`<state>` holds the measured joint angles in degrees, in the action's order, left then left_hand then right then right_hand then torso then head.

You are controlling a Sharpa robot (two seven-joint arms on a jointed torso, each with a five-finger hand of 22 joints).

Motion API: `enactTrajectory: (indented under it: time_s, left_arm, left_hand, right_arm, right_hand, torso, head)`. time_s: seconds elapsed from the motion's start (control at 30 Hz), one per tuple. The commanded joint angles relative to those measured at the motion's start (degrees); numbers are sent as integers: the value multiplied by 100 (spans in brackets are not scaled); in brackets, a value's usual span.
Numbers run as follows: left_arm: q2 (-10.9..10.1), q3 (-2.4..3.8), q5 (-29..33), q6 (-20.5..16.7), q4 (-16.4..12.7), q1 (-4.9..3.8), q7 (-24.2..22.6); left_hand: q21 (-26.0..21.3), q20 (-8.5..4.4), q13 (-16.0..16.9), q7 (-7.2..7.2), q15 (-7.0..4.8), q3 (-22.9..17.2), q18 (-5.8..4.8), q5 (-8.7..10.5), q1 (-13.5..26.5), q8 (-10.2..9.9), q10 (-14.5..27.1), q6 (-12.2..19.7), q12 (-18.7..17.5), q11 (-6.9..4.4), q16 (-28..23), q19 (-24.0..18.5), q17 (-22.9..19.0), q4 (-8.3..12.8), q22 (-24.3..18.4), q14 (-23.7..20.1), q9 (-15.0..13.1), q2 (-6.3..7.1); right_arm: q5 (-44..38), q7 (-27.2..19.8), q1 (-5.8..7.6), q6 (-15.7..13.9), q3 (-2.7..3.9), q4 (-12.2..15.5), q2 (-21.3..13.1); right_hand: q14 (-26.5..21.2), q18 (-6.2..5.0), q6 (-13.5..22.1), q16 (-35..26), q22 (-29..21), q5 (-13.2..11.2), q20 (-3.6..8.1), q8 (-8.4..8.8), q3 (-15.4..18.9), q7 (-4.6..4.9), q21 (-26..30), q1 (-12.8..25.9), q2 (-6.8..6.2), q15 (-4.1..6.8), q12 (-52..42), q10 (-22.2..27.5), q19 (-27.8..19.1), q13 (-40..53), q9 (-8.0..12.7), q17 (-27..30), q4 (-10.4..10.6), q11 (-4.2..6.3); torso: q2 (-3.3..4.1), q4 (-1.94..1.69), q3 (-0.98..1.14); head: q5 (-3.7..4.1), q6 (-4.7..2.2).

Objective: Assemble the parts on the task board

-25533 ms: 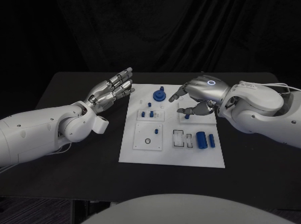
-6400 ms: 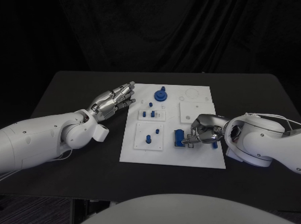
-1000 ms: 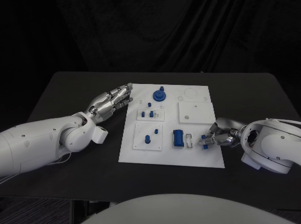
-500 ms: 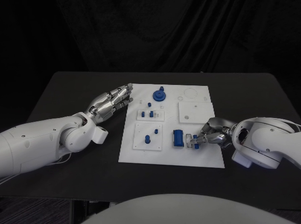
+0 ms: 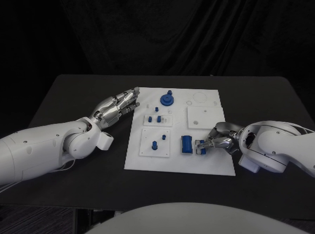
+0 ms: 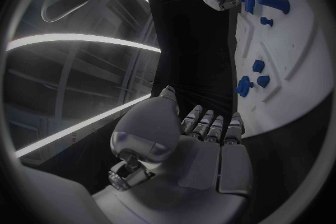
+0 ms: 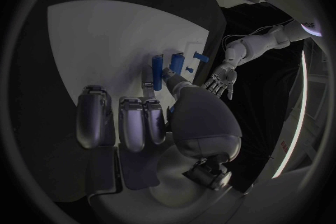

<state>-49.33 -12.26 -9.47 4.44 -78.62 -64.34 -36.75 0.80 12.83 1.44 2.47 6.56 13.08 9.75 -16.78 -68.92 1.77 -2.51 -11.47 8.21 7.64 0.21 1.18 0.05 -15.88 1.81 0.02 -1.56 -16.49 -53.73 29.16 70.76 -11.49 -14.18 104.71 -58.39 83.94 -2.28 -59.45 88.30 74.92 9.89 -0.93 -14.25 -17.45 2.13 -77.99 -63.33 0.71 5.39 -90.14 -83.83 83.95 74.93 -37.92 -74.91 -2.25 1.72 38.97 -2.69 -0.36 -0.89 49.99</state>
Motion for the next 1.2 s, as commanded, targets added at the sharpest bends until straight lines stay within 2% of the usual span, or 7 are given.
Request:
enactTrajectory:
  time_s: [0.03,0.13,0.47,0.63,0.8,1.07,1.2]
  left_arm:
    - [13,5,-7,92,-1,12,-50]
    - [17,5,-7,96,3,12,-49]
    - [21,5,-7,107,4,12,-43]
    - [21,5,-7,112,5,13,-37]
    - [25,5,-7,118,6,13,-28]
    - [21,5,-7,122,1,14,-19]
    - [10,5,-7,124,-4,15,-18]
  left_hand:
    - [20,21,9,-14,34,-47,43,-25,-75,11,9,20,26,40,-21,0,-5,-1,6,-2,-9,3]
    - [20,22,8,-13,35,-47,43,-27,-77,11,10,21,23,41,-21,0,-5,0,7,-2,-9,3]
    - [21,27,7,-4,42,-58,40,-49,-95,11,10,19,24,44,-21,0,-5,16,6,-2,-10,4]
    - [21,29,6,0,44,-65,40,-60,-106,12,11,16,26,45,-21,0,-5,27,6,-2,-10,5]
    - [20,31,5,5,46,-71,39,-72,-115,12,13,15,22,46,-21,0,-5,36,5,-2,-11,5]
    - [21,34,5,13,49,-78,38,-91,-127,12,15,14,22,47,-21,1,-5,49,6,-2,-11,6]
    - [21,34,5,13,49,-78,38,-91,-127,12,15,14,22,47,-21,1,-5,49,6,-2,-11,6]
  right_arm:
    - [49,149,9,33,3,-17,15]
    - [49,155,9,84,3,-34,41]
    - [49,142,8,100,3,-75,115]
    - [23,143,8,115,3,-71,127]
    - [-46,134,8,110,3,-65,127]
    - [-134,102,8,16,3,-45,94]
    - [-271,-38,8,-132,3,25,18]
  right_hand:
    - [533,-69,-10,7,1109,5,-41,-24,-35,19,33,114,-10,-30,14,-617,51,1507,-3,-1148,39,-4]
    - [531,-71,-18,4,1105,-17,-53,-41,78,41,53,361,-94,-47,14,-617,45,1507,-8,-1141,203,-24]
    - [528,-78,-6,-2,1097,-16,-62,-53,164,49,84,493,-116,-52,14,-617,35,1507,-14,-1125,337,-30]
    - [528,-79,5,-3,1095,-24,-69,-64,299,61,97,615,-170,-61,14,-617,33,1507,-19,-1123,465,-39]
    - [527,-81,15,-4,1093,-24,-80,-79,547,73,114,839,-263,-73,14,-617,32,1507,-26,-1119,705,-52]
    - [528,-82,14,-1,1095,-20,-80,-104,718,65,117,947,-286,-70,14,-617,36,1507,-38,-1124,909,-46]
    - [531,-81,-14,6,1096,-15,-78,-133,752,53,115,950,-273,-65,14,-617,39,1507,-54,-1139,965,-39]
  torso:
    - [-3,4,-3]
    - [-5,11,0]
    - [-5,17,7]
    - [-4,20,9]
    - [-3,15,8]
    - [-1,18,7]
    - [-2,20,4]
  head:
    - [6,1]
    - [0,1]
    - [-20,1]
    - [-28,1]
    - [-30,1]
    - [-48,1]
    - [-57,1]
